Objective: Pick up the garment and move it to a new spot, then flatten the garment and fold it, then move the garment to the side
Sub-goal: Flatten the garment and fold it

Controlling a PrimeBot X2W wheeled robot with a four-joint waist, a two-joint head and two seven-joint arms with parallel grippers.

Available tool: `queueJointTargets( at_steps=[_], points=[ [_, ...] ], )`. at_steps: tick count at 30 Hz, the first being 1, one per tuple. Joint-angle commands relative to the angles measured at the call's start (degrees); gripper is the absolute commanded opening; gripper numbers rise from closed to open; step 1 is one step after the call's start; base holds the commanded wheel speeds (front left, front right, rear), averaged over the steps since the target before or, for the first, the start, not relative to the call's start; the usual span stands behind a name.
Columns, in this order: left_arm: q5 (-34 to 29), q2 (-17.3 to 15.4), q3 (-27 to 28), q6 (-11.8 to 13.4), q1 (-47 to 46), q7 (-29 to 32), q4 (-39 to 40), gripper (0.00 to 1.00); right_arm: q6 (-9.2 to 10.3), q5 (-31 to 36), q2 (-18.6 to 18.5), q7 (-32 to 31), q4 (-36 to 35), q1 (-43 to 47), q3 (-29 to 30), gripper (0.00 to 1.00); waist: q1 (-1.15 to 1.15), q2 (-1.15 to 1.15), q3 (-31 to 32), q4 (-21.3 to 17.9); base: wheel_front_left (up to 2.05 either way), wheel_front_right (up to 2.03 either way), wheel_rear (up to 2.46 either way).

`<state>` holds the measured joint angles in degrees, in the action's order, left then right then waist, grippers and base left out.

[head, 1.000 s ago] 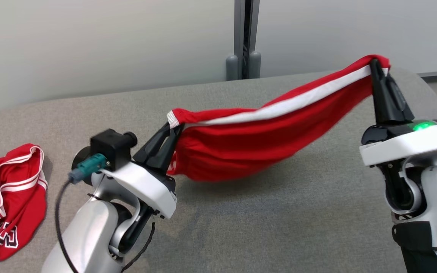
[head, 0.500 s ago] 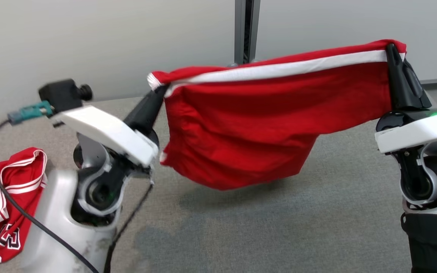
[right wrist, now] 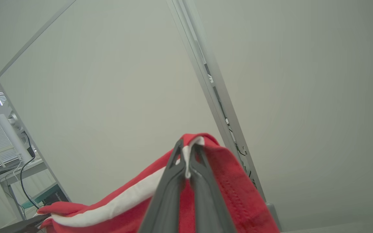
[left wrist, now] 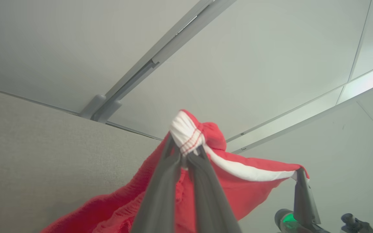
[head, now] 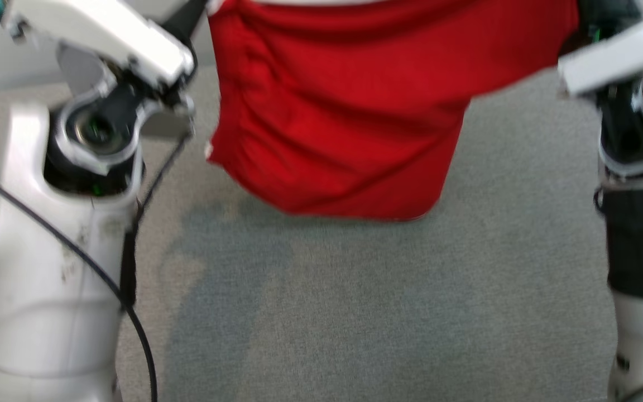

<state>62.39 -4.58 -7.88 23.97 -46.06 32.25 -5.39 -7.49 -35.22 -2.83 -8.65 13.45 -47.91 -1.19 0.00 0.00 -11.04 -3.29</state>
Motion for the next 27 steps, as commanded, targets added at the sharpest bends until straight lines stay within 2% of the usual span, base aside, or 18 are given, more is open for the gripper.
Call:
queueJointTargets(
  at_steps=[1,6,10,13,17,20,27],
  points=[
    [-1.08,-0.59,0.17,0.01,-3.32,-0.74,-1.52,0.00,0.00,-0.55,-0.17,0.00,1.52,-3.36,-0.33,0.00,0.00,0.00,-5.26,-0.39,0.00,0.00,0.00],
    [-5.16,-1.31,-0.07,-4.47,-18.38,-7.02,-11.38,0.00,0.00,-0.28,-0.21,4.88,11.04,-19.71,0.19,0.00,0.00,0.00,-12.54,-0.84,0.00,0.00,0.00],
    [-9.00,-1.69,-0.75,-11.42,-29.29,-15.79,-19.00,0.00,0.01,-1.76,-0.26,13.45,17.35,-30.02,-0.02,0.00,0.00,0.00,-16.53,-1.30,0.00,0.00,0.00],
    [-12.32,-2.27,-1.86,-16.77,-35.10,-23.25,-24.51,0.00,0.01,-3.73,-0.30,19.30,21.41,-34.43,-1.24,0.00,0.00,0.00,-18.46,-1.48,0.00,0.00,0.00],
    [-14.17,-1.80,-2.83,-21.89,-38.29,-30.37,-31.61,0.00,0.01,-7.70,-0.30,22.60,25.36,-34.96,-5.14,0.00,0.00,0.00,-20.77,-1.51,0.00,0.00,0.00],
    [-15.35,-1.69,-4.63,-25.33,-37.51,-32.38,-36.69,0.00,0.01,-10.35,-0.29,23.41,28.14,-32.27,-8.25,0.00,0.00,0.00,-22.37,-1.33,0.00,0.00,0.00],
    [-18.50,-3.76,-9.92,-30.23,-30.98,-34.88,-45.90,0.00,0.01,-13.89,-0.30,23.83,35.63,-24.76,-16.13,0.00,0.00,0.00,-23.37,-0.67,0.00,0.00,0.00]
  ],
)
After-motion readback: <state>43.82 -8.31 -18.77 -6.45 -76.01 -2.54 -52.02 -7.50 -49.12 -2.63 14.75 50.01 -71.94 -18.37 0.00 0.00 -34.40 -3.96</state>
